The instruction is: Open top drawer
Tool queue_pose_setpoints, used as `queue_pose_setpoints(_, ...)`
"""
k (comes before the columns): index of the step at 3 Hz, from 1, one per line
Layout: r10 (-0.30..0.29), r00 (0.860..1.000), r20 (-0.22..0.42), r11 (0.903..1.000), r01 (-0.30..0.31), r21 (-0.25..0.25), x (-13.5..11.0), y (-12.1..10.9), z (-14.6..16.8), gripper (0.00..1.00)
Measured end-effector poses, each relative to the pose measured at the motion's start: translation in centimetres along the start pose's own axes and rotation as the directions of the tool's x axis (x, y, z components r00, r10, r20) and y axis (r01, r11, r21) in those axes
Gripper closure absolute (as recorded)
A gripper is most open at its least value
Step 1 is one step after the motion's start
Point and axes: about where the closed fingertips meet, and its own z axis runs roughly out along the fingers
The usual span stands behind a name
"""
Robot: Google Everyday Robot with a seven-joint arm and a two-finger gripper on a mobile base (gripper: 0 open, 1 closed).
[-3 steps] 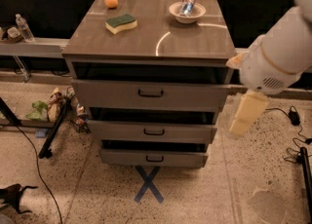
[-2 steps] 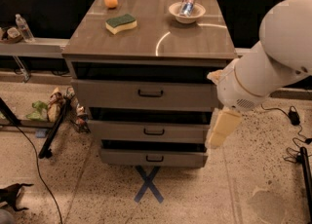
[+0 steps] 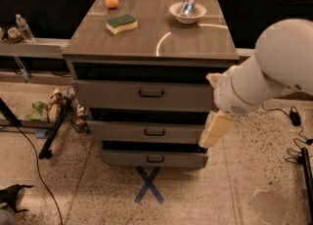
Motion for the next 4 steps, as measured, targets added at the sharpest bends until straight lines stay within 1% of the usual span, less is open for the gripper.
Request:
queue_pose_setpoints(1, 0.007, 1.0, 0.029, 0.9979, -0.009, 0.064, 0.1, -0.9, 1.9, 0.0)
queue_pose_setpoints(2, -0.029, 0.999, 0.044, 0.9954, 0.025, 0.093, -0.8, -2.4, 4.5, 0.0)
queue_pose_setpoints(3, -0.075, 0.996, 0.05, 0.9935, 0.071, 0.089, -1.6, -4.5, 7.4, 0.0)
queue_pose_setpoints(4, -0.12, 0.992, 0.038, 0.9914, 0.118, 0.057, -2.1, -6.5, 10.7, 0.0)
